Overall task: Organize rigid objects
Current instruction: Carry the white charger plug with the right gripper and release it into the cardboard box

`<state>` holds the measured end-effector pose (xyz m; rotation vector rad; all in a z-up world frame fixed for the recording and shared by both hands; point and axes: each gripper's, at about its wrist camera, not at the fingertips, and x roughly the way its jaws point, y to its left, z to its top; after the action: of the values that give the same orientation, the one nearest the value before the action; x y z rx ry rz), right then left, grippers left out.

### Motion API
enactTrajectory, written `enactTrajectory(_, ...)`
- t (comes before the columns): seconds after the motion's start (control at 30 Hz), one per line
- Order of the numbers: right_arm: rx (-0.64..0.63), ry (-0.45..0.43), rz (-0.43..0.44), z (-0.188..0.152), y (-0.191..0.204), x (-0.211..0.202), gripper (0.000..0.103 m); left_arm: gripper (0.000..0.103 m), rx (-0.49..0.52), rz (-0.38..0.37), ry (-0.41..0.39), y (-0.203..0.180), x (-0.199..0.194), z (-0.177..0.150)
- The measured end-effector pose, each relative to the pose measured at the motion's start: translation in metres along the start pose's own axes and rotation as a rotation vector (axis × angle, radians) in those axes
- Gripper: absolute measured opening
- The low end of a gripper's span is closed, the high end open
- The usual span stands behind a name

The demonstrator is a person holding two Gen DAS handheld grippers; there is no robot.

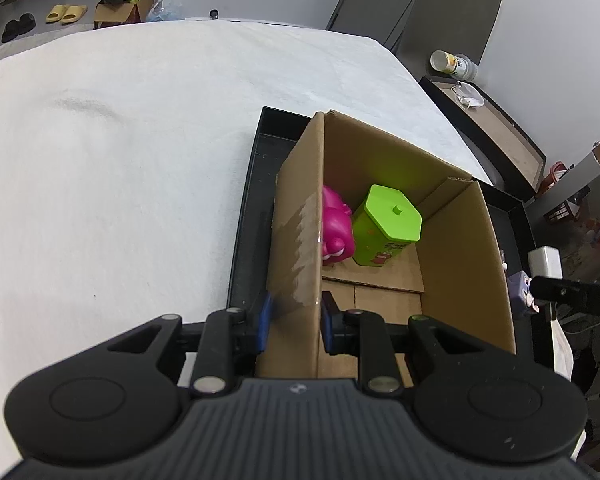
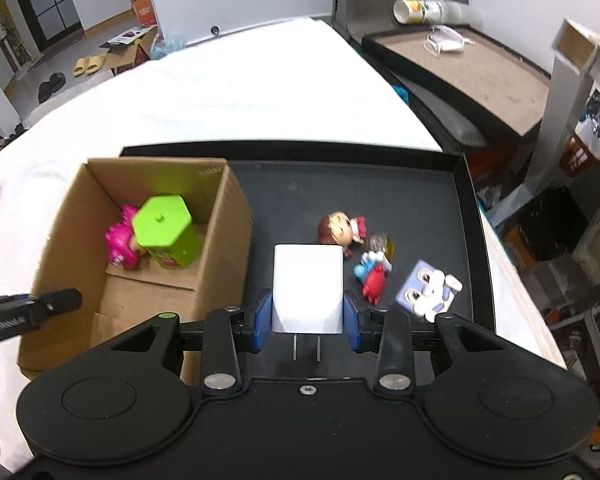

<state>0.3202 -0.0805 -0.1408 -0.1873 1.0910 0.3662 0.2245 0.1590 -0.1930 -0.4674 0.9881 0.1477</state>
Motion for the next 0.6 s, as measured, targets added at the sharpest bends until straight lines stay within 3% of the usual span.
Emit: enactTrajectory(0.6, -0.085, -0.051, 0.016, 0.030, 0.051, -0.012, 0.036, 0.023, -0.030, -0.039, 0.004, 0.009, -0.002, 0.000)
